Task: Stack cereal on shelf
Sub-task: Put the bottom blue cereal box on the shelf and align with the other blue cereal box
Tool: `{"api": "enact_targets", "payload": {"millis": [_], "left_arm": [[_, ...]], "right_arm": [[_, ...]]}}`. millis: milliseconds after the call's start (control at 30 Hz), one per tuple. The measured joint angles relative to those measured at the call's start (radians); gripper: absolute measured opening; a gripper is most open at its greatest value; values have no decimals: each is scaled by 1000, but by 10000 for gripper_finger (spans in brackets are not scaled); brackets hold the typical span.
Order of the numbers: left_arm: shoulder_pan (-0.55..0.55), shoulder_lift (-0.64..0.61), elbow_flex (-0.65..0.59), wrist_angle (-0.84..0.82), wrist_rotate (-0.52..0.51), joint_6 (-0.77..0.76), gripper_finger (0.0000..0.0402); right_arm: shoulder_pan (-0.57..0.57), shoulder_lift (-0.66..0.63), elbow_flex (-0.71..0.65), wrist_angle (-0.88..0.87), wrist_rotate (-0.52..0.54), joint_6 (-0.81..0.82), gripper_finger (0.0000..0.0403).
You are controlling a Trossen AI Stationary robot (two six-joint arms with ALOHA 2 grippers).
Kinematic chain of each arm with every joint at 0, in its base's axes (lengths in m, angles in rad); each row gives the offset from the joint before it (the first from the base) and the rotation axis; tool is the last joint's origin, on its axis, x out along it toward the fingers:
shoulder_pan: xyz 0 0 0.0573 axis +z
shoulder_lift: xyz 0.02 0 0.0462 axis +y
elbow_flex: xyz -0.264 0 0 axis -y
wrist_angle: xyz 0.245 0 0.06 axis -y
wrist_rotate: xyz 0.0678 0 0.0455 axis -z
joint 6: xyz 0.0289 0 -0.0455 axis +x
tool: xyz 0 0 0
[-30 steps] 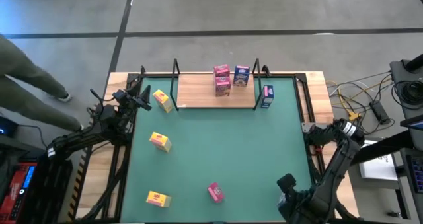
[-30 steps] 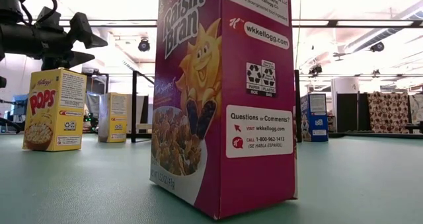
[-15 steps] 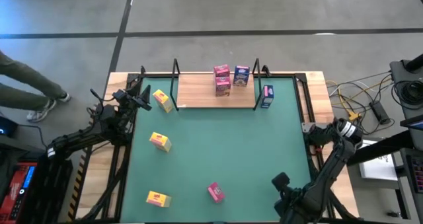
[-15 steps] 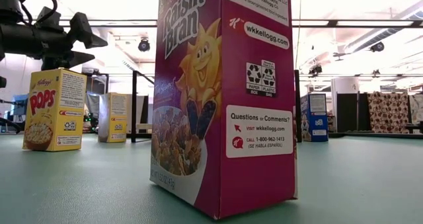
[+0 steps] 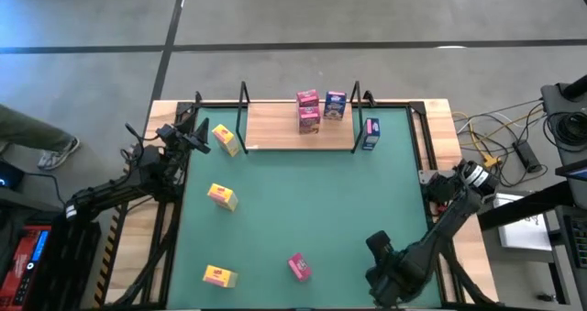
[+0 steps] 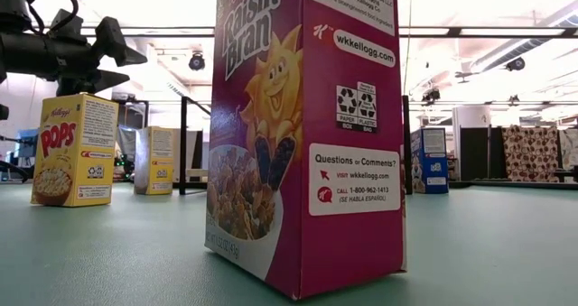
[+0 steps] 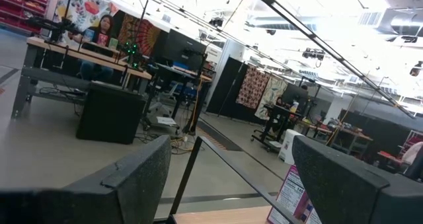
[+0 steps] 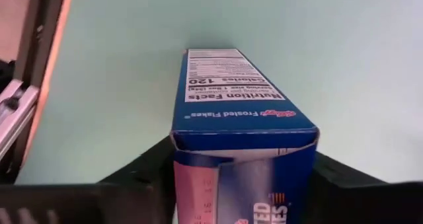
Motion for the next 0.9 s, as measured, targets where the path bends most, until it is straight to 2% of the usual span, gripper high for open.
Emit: {"api": "enact_targets", "payload": {"millis": [200,467,733,833,900], "left_arm": [[0,0,0,0,0,0,299],[0,0,0,0,0,0,299],[0,0,0,0,0,0,299],[0,0,0,0,0,0,299],[0,0,0,0,0,0,299]], "right_arm": [[-121,-22,0,2,0,-85,137],[-343,-84,31,-10,33,-209,139],[-609,-194,94,-1,306,-414,142],[-715,-214,98,2,285,-528,144],[-782,-216,98,-15,220,-616,148]]}}
